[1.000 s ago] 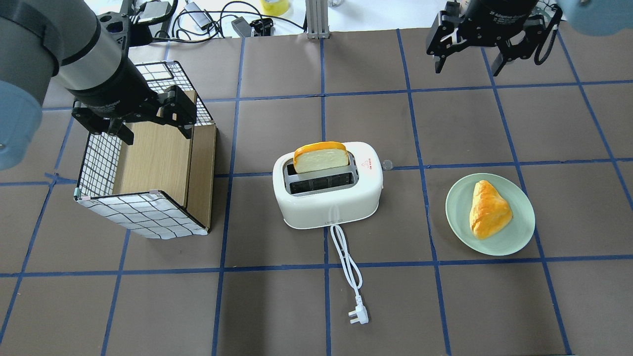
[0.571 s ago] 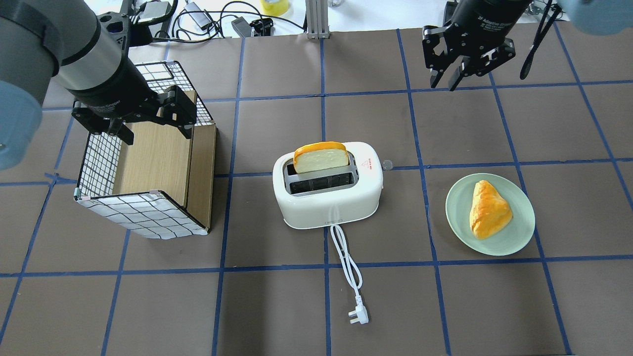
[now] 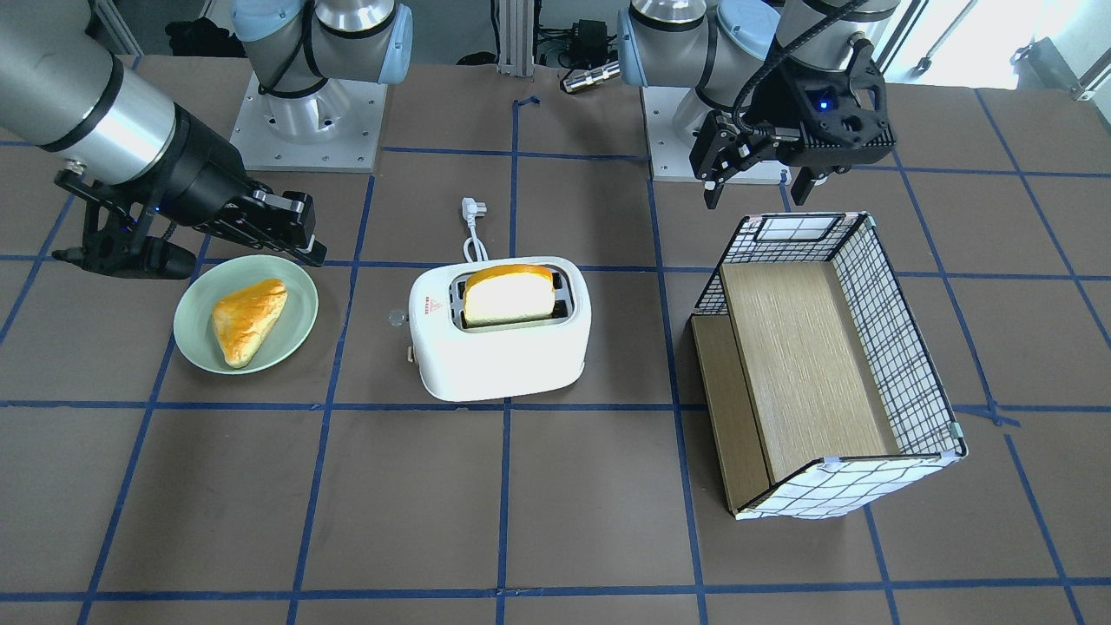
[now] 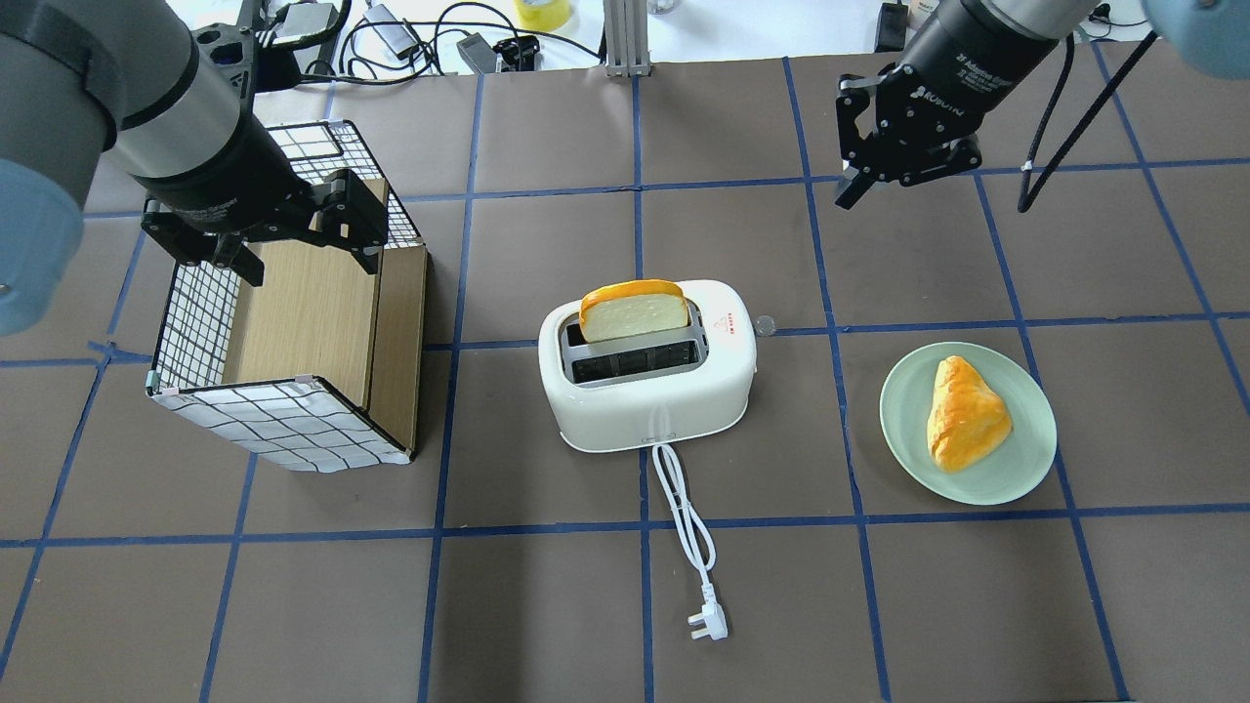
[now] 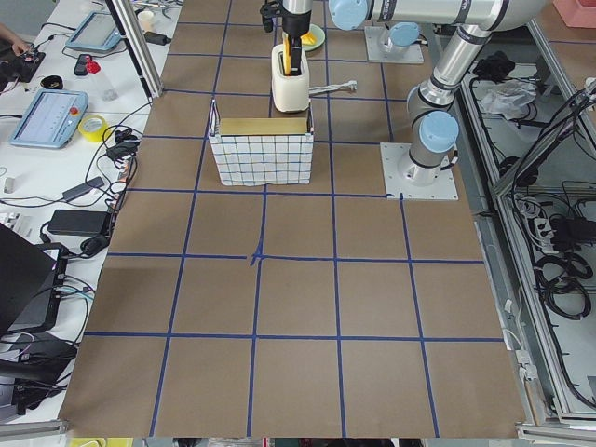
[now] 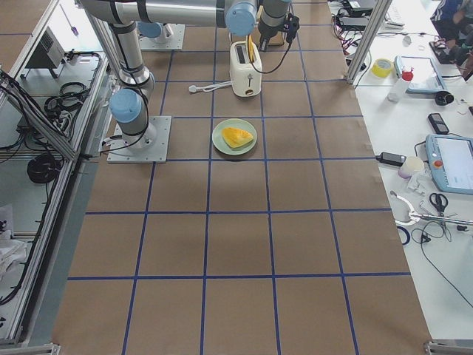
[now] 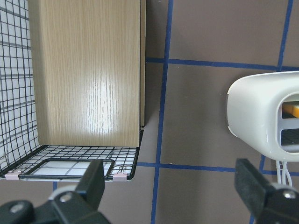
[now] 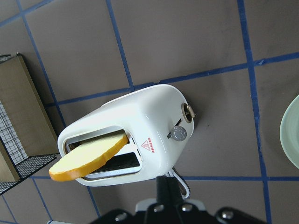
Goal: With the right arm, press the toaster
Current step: 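Move the right gripper down toward the toaster's lever side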
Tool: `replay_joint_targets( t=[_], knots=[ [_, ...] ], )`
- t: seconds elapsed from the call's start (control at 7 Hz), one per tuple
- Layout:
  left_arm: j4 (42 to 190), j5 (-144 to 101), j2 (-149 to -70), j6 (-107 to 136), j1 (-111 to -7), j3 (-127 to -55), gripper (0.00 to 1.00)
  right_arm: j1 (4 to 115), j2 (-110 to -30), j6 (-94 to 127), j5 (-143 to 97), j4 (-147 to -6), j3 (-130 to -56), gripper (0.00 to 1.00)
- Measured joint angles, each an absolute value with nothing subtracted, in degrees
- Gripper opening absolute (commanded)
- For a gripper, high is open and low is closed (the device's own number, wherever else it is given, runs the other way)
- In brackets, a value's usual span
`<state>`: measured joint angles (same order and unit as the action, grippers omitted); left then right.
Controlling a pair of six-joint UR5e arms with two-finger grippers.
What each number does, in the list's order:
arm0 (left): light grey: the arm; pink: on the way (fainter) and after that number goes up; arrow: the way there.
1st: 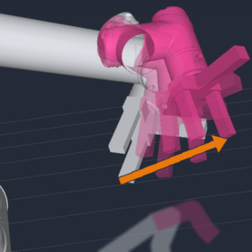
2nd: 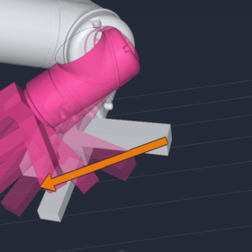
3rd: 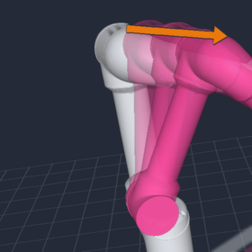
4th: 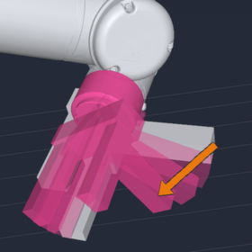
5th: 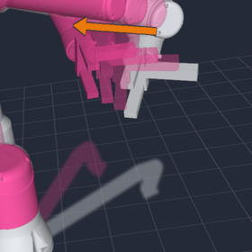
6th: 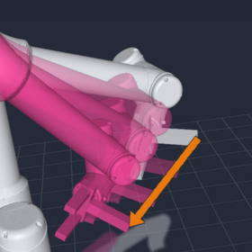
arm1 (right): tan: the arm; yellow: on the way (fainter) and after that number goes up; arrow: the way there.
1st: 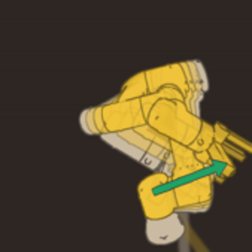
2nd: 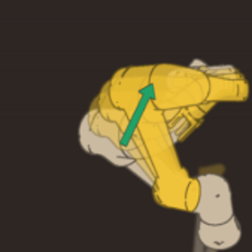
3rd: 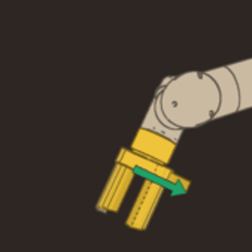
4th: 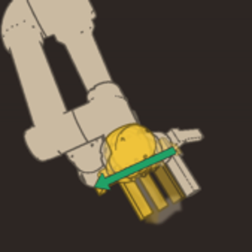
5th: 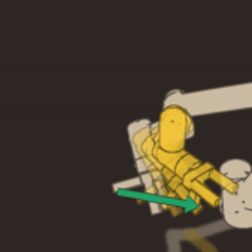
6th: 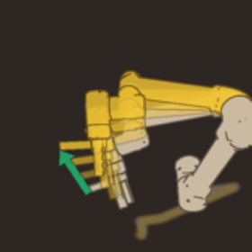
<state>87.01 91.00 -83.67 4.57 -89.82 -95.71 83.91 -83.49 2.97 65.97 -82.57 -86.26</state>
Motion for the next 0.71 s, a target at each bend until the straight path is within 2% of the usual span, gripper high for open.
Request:
replay_joint_targets(
  t=[0.71],
  knots=[
    [87.0,91.0,-83.7,4.6,-89.8,-95.7,1.00,79.0,-83.0,-16.8,51.5,-86.9,-101.5,0.00]
  ],
)
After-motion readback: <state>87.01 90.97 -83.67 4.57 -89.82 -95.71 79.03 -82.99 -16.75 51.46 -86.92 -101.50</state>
